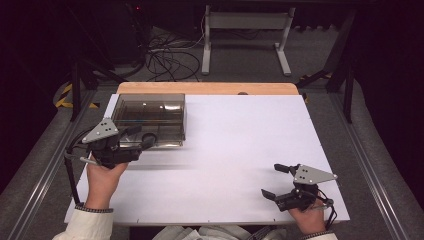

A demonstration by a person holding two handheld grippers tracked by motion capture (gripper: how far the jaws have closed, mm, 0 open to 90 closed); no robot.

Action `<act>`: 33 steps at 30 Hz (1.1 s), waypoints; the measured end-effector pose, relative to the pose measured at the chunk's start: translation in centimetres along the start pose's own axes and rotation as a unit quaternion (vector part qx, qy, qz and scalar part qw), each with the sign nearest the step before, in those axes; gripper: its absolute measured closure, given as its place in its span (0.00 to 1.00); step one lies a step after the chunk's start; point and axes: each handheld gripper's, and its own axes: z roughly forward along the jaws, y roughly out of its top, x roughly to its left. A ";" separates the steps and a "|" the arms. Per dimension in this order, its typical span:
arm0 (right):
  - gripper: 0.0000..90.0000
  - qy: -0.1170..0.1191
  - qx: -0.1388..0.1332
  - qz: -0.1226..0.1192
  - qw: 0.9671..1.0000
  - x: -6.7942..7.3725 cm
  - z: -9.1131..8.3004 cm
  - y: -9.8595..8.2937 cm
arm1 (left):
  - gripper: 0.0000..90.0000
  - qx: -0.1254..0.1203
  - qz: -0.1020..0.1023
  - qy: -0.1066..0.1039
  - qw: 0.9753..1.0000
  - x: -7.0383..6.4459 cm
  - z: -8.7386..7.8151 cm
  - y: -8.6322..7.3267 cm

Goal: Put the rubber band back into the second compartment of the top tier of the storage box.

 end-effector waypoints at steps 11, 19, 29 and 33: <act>0.05 0.001 0.001 -0.004 1.000 0.1 0.1 0.0 | 0.15 -0.028 0.023 -0.031 0.999 -1.3 -0.5 -0.9; 0.05 0.004 0.003 -0.007 1.000 0.3 0.2 0.1 | 0.08 -0.049 0.026 -0.066 0.996 -2.6 -1.2 -2.4; 0.05 0.009 0.004 -0.007 1.000 0.3 0.3 0.1 | 0.07 -0.037 0.037 -0.062 0.997 -3.1 -1.3 -4.8; 0.05 0.009 0.004 -0.007 1.000 0.3 0.3 0.1 | 0.06 -0.035 0.032 -0.063 0.997 -3.2 -1.2 -5.7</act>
